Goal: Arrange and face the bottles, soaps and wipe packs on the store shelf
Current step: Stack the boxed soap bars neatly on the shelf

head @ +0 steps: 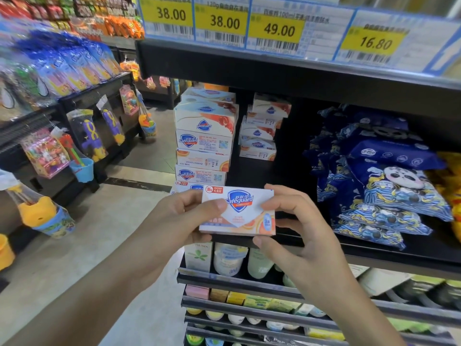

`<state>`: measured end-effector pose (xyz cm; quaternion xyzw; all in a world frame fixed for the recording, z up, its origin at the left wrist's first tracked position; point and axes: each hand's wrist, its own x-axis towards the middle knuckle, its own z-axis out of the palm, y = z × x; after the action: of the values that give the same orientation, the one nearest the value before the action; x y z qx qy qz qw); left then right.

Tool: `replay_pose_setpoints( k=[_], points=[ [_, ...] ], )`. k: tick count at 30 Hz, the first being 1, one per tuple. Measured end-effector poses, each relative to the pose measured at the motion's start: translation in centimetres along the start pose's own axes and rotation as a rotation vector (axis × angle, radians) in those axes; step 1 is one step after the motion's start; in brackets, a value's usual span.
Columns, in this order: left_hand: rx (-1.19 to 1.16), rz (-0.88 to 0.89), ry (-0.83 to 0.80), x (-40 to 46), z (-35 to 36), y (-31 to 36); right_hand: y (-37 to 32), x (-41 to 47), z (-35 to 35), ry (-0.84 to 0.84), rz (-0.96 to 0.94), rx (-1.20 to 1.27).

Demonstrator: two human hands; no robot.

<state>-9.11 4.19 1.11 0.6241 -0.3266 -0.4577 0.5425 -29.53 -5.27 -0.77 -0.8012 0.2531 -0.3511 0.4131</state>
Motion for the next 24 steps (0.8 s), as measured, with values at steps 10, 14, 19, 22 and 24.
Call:
replay_pose_setpoints(
  k=[10, 14, 19, 22, 24],
  points=[
    [-0.061, -0.059, 0.230, 0.9, -2.2, -1.3, 0.3, 2.7, 1.4, 0.053, 0.085, 0.239],
    [0.411, 0.186, 0.227, -0.9, -3.1, -4.3, 0.7, 4.5, 2.7, 0.034, 0.134, 0.172],
    [0.827, 0.407, 0.244, -1.3, -3.4, -5.7, 1.8, 5.7, 5.3, 0.032, 0.168, 0.101],
    [0.899, 0.442, 0.217, -1.0, -3.7, -5.9, 2.0, 6.0, 6.4, 0.071, 0.111, 0.090],
    [0.910, 0.449, 0.193, -0.8, -3.8, -5.9, 2.1, 6.4, 6.9, 0.094, 0.073, 0.076]
  ],
)
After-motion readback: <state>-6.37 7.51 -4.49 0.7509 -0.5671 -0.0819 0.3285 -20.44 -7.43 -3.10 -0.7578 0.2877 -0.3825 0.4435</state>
